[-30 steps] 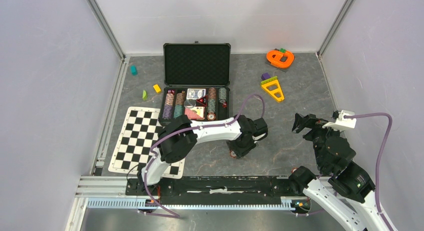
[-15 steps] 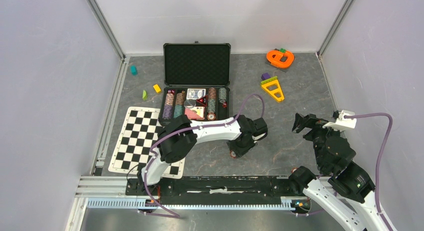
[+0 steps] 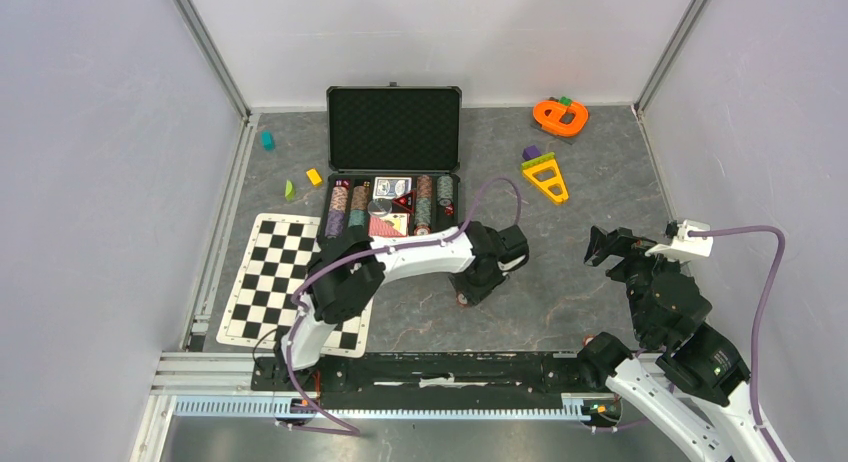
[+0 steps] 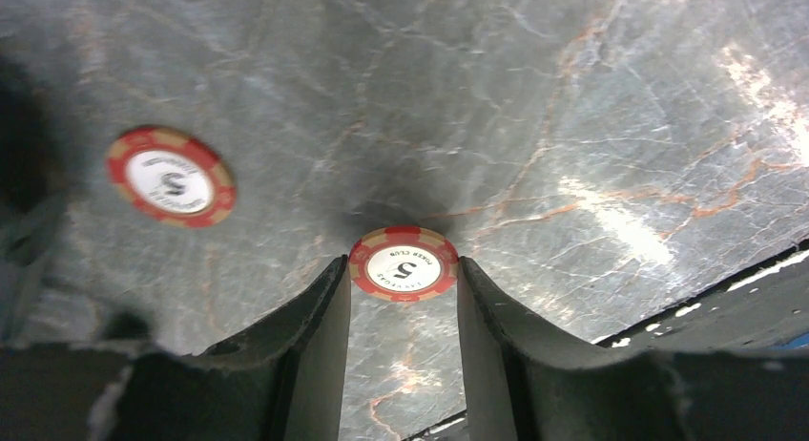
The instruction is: Pack up texas hold em set
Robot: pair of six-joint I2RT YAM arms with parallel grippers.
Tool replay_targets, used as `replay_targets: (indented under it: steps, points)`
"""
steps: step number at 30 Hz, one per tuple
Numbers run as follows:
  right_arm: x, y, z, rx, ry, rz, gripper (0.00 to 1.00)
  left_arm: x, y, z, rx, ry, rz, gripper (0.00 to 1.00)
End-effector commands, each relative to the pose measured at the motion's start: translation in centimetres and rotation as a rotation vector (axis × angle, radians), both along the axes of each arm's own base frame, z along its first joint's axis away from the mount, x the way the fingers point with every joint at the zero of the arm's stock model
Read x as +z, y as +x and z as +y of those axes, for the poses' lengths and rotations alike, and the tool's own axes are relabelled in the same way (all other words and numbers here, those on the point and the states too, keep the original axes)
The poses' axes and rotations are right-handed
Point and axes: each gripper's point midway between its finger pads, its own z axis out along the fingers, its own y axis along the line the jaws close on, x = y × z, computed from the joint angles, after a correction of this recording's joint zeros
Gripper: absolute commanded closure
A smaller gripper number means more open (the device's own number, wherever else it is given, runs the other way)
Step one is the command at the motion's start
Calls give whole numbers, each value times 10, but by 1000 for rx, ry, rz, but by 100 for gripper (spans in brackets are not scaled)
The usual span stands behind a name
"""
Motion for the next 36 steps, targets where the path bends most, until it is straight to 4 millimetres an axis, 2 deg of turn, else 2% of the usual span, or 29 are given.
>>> replay_targets:
  steps: [1,11,16,21,28,36]
  points:
    - [6,-1,-1,1,15,-17,2,46,26,0,-1,-76,-100,57]
    - [6,-1,0,3,16,-17,2,98,85,22,133,-127,-250,57]
    - [6,-1,0,0,13,-18,1,109,122,44,218,-96,-315,58]
    - [6,1,1,4,4,-14,2,116,151,61,305,-124,-332,58]
    - [6,2,0,-3,0,-18,2,103,166,83,369,-83,-319,58]
    - [6,2,1,-1,0,-18,2,93,162,90,379,-60,-292,58]
